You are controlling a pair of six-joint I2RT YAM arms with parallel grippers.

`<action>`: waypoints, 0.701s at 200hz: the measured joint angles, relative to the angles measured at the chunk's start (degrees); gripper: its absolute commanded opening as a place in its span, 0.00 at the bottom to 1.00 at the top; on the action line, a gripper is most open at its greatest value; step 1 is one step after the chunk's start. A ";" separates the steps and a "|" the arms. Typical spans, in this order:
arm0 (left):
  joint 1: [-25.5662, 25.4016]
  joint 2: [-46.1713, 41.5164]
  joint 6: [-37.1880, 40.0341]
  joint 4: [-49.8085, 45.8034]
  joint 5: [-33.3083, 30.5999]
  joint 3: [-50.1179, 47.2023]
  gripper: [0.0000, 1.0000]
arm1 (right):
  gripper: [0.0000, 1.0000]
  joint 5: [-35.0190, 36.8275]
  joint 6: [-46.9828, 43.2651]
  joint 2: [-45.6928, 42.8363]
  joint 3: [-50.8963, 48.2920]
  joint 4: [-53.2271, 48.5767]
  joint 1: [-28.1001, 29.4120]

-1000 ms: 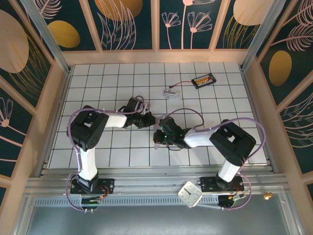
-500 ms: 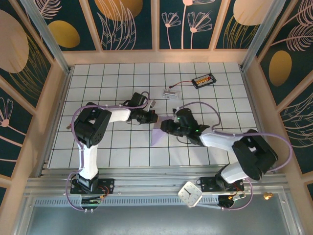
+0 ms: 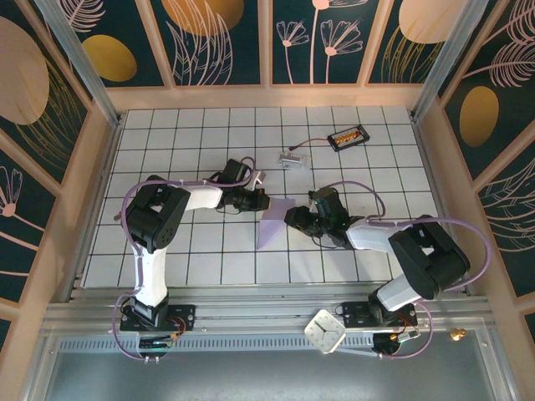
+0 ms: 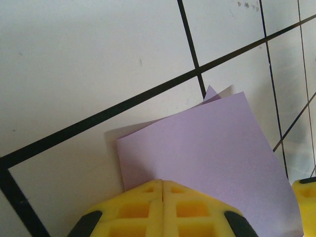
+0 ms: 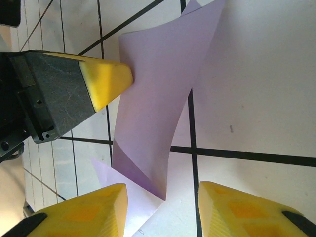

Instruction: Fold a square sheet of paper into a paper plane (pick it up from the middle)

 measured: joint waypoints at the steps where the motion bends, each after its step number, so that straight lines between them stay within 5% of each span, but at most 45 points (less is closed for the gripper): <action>1: 0.00 0.00 -0.02 0.00 0.00 0.00 0.03 | 0.41 -0.07 0.09 0.09 0.00 0.07 0.00; 45: -0.04 -0.07 -0.02 -0.02 -0.09 0.00 0.04 | 0.14 -1.84 0.96 2.95 -0.07 4.24 0.00; 70: -0.11 -0.37 -0.09 -0.07 -0.13 0.00 0.22 | 0.00 -1.68 1.22 3.15 -0.11 4.50 0.02; 96: -0.28 -2.67 -0.85 -1.07 -2.25 -0.39 0.40 | 0.00 -0.22 2.47 3.13 -0.11 3.52 0.68; 140: -1.81 -23.87 -3.02 3.65 -12.83 -16.33 0.41 | 0.00 3.82 9.84 1.75 0.17 -0.83 4.52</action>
